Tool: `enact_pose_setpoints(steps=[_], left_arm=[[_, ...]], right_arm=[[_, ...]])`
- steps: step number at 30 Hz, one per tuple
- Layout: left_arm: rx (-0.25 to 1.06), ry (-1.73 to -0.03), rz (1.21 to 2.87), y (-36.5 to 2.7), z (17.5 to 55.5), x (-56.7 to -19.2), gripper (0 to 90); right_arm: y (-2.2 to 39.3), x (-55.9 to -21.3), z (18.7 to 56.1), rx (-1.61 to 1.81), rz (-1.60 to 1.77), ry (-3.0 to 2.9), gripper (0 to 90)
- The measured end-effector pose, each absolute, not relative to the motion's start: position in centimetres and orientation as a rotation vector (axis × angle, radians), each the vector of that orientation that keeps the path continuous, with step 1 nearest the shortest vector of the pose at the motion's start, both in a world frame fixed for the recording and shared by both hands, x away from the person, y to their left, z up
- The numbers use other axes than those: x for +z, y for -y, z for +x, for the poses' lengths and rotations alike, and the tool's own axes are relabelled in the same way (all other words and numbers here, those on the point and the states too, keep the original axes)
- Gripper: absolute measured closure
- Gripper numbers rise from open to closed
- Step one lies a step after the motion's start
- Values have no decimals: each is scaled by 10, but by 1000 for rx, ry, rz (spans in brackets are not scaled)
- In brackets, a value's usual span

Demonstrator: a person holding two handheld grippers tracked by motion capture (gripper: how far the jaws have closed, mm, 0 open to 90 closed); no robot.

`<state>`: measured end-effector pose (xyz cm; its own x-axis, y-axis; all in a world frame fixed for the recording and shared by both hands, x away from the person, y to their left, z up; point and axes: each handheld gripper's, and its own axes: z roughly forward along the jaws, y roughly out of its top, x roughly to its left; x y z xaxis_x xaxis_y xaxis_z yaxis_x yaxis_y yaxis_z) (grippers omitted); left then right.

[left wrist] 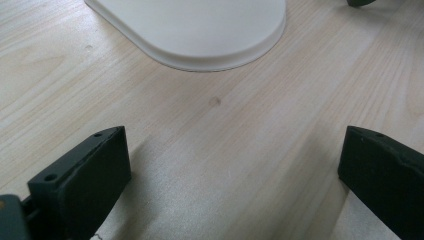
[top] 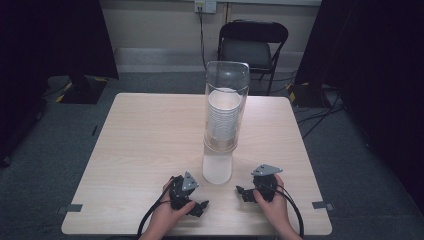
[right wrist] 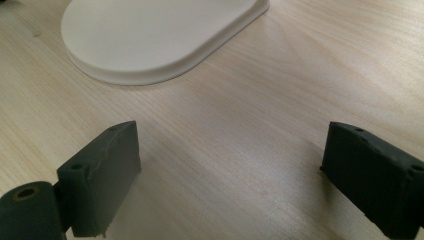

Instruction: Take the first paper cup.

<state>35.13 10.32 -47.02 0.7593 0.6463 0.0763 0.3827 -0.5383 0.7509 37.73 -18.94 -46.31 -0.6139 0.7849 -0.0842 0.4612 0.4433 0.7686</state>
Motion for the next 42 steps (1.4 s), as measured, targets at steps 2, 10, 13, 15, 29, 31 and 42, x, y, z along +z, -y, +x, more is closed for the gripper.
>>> enact_pose_setpoints(steps=[2,10,13,15,29,31,42], left_arm=[[448,-766,2197,-103,351,-470,0],[435,-759,2200,-105,350,-471,0],[435,-759,2200,-105,350,-471,0],[435,-759,2199,-105,350,-471,0],[435,-759,2200,-105,350,-471,0],[435,-759,2199,-105,350,-471,0],[435,-759,2199,-105,350,-471,0]], right_arm=[[189,-463,377,1015,1050,-2268,80],[190,-463,377,1014,1040,-2270,81],[190,-463,377,1016,1039,-2270,81],[190,-463,377,1016,1039,-2270,80],[188,-435,374,1156,1024,-2206,155],[184,-422,375,1209,1017,-2186,149],[152,-378,387,1333,895,-2161,162]])
